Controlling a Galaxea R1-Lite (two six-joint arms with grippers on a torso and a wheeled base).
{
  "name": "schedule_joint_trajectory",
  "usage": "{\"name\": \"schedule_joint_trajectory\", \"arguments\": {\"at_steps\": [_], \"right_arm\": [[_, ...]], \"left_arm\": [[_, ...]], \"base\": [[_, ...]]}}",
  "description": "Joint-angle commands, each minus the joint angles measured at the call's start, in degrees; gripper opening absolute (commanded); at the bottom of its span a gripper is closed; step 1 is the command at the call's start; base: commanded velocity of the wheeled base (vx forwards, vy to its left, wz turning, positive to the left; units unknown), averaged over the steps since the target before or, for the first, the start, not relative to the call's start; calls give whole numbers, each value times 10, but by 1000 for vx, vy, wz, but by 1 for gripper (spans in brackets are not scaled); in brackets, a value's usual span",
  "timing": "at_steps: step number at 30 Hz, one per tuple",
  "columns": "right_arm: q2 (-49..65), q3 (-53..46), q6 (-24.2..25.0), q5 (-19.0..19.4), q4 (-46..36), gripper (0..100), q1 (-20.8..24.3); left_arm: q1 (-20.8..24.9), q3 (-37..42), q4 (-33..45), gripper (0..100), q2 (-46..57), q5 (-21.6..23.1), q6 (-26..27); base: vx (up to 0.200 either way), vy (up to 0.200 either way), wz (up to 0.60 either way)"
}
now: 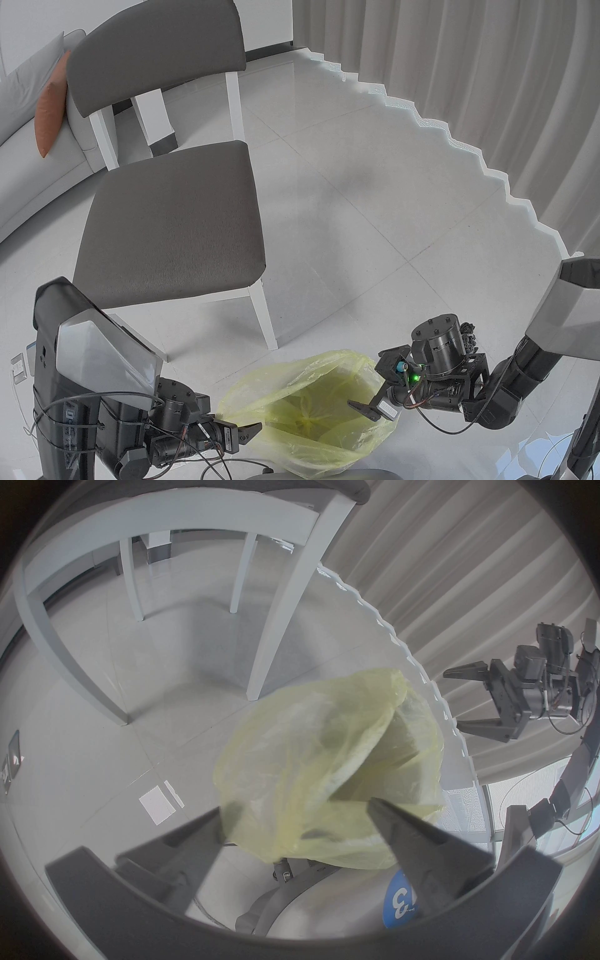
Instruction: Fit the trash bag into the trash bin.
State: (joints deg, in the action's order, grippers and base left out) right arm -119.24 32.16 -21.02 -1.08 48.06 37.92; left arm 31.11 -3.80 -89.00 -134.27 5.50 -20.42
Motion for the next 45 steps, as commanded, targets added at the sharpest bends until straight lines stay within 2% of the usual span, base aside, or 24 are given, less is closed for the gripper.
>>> {"name": "schedule_joint_trajectory", "arguments": {"at_steps": [1, 3, 8, 15, 18, 22, 25, 27, 28, 29, 39, 45], "right_arm": [[-17, 1, 2, -1, 1, 100, 5], [-20, 1, 2, -1, 1, 100, 3], [-24, 2, 9, -3, 1, 100, -23], [-43, -3, 9, -2, 3, 100, -56], [-43, -18, 5, 1, 15, 100, -84], [-48, -19, 4, 5, 27, 100, -95], [-57, -17, 5, 5, 38, 100, -94], [-58, -16, 5, 5, 38, 100, -93], [-64, -11, 5, 6, 38, 100, -93], [-71, -5, 5, 5, 38, 100, -93], [-126, 29, -2, 3, 35, 100, -107], [-140, 17, -32, 3, 36, 100, -153]], "left_arm": [[-3, -17, -10, 100, -28, -3, -1], [-3, -16, -10, 100, -28, -4, -1], [-24, 28, -10, 100, 52, 4, -2], [-19, 37, -10, 100, 90, 7, -1], [-52, 26, -10, 100, 112, 8, 2], [-61, -20, -8, 100, 77, 2, 10], [-87, -67, -10, 100, -38, -8, 93], [-102, -75, -10, 100, -55, -11, 112], [-125, -94, -10, 100, -82, -11, 145], [-133, -99, -10, 100, -88, -8, 155], [-142, -96, -10, 100, -65, -7, 152], [-146, -86, -10, 100, -55, -5, 150]], "base": [[0, 0, 0], [0, 0, 0], [0, 0, 0], [0, 0, 0], [0, 0, 0], [0, 0, 0], [0, 0, 0], [0, 0, 0], [0, 0, 0], [0, 0, 0], [0, 0, 0], [0, 0, 0]]}}
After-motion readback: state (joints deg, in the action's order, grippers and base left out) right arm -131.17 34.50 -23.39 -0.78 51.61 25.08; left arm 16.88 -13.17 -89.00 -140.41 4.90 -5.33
